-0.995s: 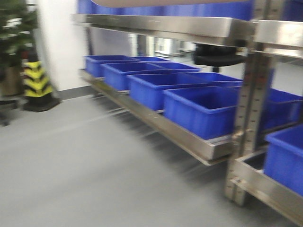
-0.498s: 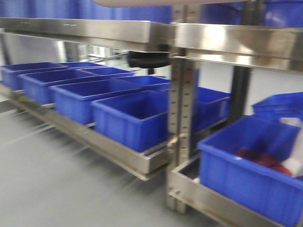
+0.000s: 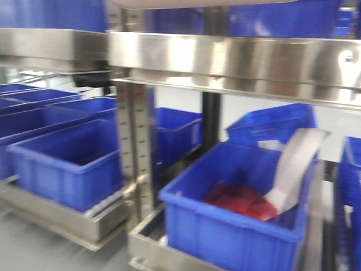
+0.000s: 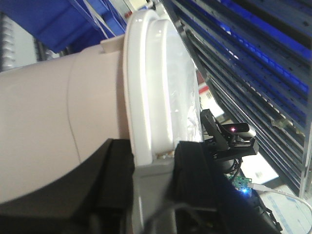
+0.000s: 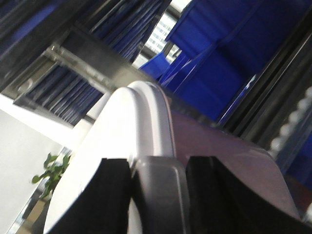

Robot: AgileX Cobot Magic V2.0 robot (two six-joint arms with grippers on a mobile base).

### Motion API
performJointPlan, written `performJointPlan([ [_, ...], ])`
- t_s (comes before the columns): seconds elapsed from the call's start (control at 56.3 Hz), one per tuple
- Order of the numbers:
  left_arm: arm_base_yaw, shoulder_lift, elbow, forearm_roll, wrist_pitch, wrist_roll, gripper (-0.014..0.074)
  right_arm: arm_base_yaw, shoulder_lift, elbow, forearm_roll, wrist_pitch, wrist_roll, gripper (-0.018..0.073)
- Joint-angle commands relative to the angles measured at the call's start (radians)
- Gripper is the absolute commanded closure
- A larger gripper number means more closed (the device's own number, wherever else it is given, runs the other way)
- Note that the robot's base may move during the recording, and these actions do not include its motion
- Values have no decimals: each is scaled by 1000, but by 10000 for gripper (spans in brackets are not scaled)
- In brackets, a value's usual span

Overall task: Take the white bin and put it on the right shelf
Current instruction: 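Carry the bin with both grippers while driving to the steel shelf, then lower the bin with both grippers onto the upper roller shelf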

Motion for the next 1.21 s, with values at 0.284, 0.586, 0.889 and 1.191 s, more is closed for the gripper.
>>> performJointPlan([
  [0.284, -40, -53, -36, -93, 223, 31, 722, 29, -52, -37, 51, 140, -3, 500],
  [0.586, -40, -53, -36, -93, 223, 31, 722, 29, -52, -37, 51, 139, -3, 500],
  [0.889, -40, -53, -36, -93, 223, 31, 722, 29, -52, -37, 51, 136, -3, 500],
  [1.191, -40, -53, -36, -93, 223, 31, 722, 29, -52, -37, 51, 132, -3, 500],
])
